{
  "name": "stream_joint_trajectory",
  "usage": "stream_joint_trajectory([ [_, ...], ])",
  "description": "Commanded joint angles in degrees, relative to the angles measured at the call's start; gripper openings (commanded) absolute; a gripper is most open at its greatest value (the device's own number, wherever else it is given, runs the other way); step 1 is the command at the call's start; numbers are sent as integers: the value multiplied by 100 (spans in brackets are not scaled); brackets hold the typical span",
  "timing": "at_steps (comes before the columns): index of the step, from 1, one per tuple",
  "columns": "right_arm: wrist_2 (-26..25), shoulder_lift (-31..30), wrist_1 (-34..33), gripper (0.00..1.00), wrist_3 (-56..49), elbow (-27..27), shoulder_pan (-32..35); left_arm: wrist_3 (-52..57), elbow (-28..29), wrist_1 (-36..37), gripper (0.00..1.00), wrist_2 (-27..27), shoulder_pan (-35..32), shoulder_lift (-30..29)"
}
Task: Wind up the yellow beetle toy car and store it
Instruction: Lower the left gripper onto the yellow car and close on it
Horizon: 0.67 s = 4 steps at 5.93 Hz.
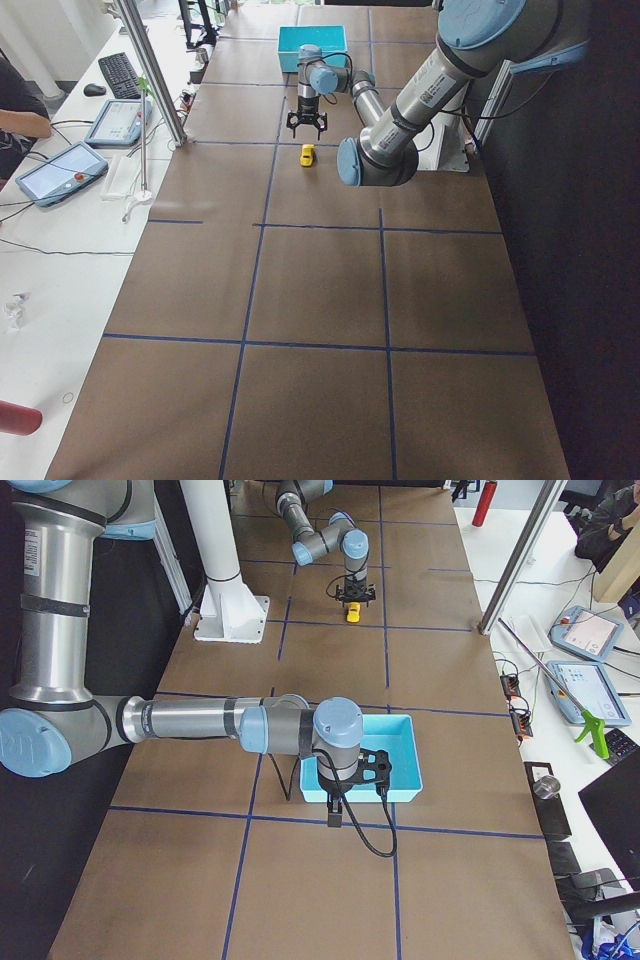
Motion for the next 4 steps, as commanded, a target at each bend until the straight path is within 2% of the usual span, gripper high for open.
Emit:
stream_joint_trajectory([
  [1, 1, 0, -9, 100, 0, 1, 0, 7, 166, -61, 100, 117, 174, 14],
  [4, 9, 0, -9, 100, 0, 1, 0, 51, 272, -175, 100, 257, 184, -12],
])
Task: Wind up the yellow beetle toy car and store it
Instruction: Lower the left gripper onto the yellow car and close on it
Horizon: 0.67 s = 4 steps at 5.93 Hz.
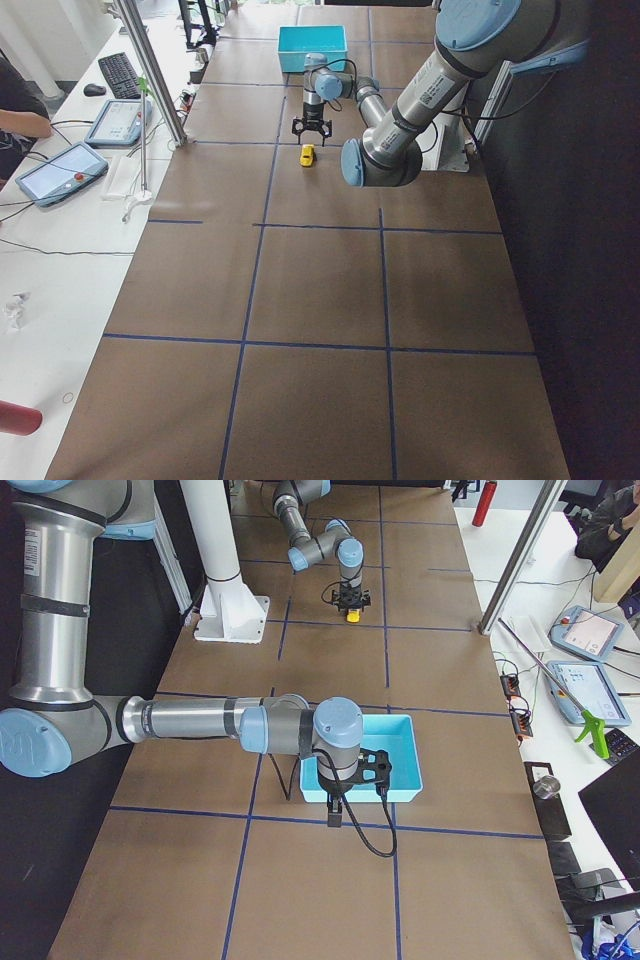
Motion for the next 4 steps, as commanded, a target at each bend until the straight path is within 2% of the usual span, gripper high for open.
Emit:
stream_joint_trajectory([
  [1, 1, 0, -4, 100, -9, 9, 0, 27, 143, -97, 100, 77, 5, -23],
  [4, 1, 0, -4, 100, 0, 0, 0, 27, 223, -290, 98, 86, -4, -32],
])
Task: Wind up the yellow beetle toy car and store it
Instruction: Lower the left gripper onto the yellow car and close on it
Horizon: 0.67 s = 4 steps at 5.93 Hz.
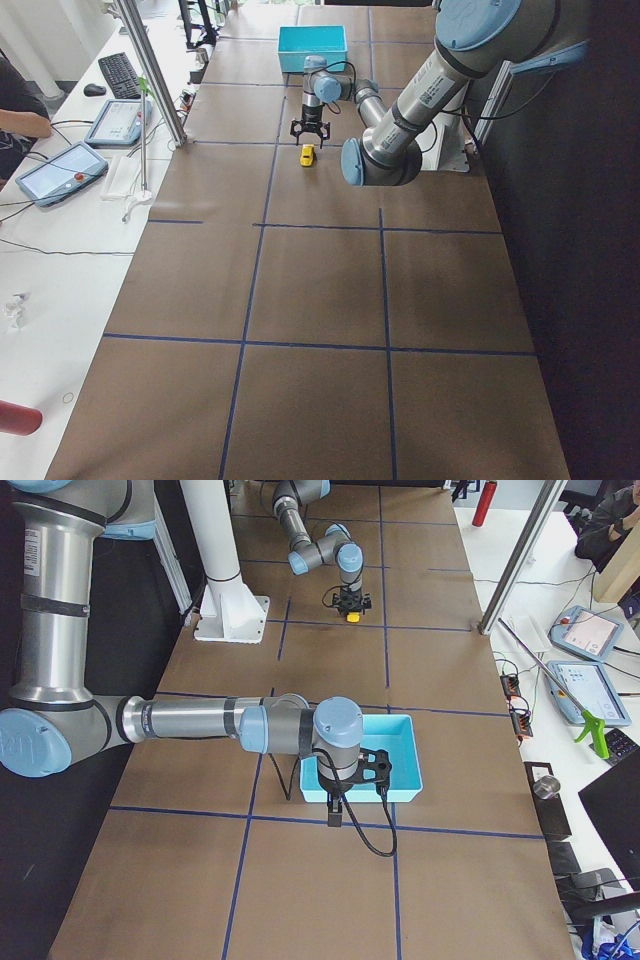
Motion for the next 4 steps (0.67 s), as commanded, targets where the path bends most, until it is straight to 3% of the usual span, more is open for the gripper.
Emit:
stream_joint_trajectory([
  [1, 0, 0, -4, 100, 1, -3, 0, 5, 73, -148, 97, -6, 2, -3],
  [4, 0, 0, 5, 100, 1, -3, 0, 207, 169, -201, 92, -24, 2, -12],
])
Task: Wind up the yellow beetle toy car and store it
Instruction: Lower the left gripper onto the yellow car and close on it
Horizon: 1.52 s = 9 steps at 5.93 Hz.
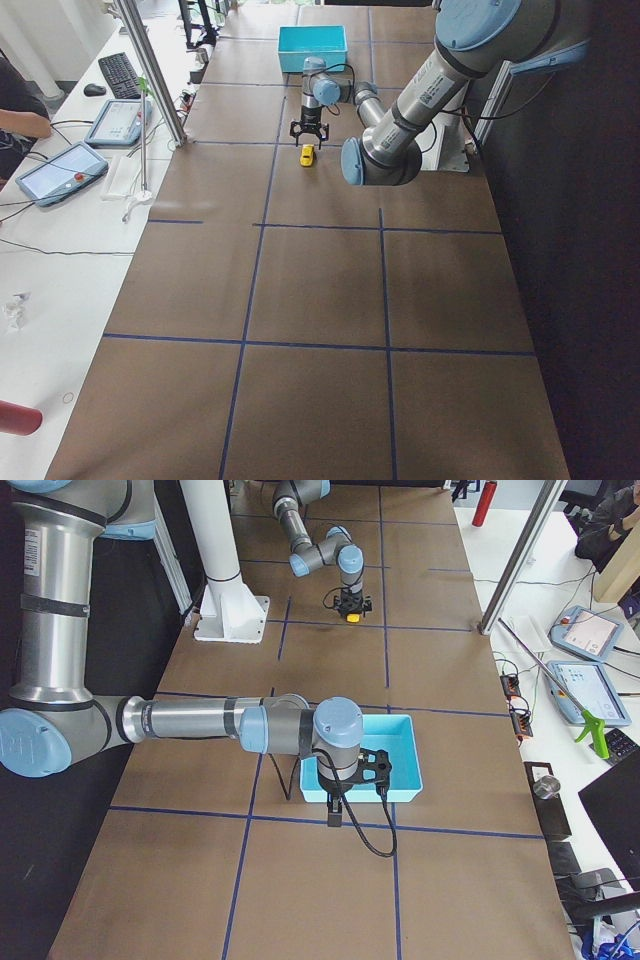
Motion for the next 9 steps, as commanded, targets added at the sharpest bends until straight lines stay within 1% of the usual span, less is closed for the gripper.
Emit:
stream_joint_trajectory([
  [1, 0, 0, 6, 100, 0, -3, 0, 62, 62, -92, 89, -7, 3, -18],
  [2, 0, 0, 6, 100, 0, -3, 0, 54, 62, -101, 78, -33, 3, -18],
  [3, 0, 0, 6, 100, 0, -3, 0, 62, 62, -101, 64, -24, -5, -18],
  [6, 0, 0, 6, 100, 0, -3, 0, 149, 53, -101, 33, -15, -5, -27],
  [7, 0, 0, 6, 100, 0, -3, 0, 176, -147, -154, 27, -33, -23, -19],
  [8, 0, 0, 6, 100, 0, -3, 0, 116, -384, -232, 24, -50, -32, -18],
  [9, 0, 0, 6, 100, 0, -3, 0, 28, -421, -590, 22, -68, -32, -27],
])
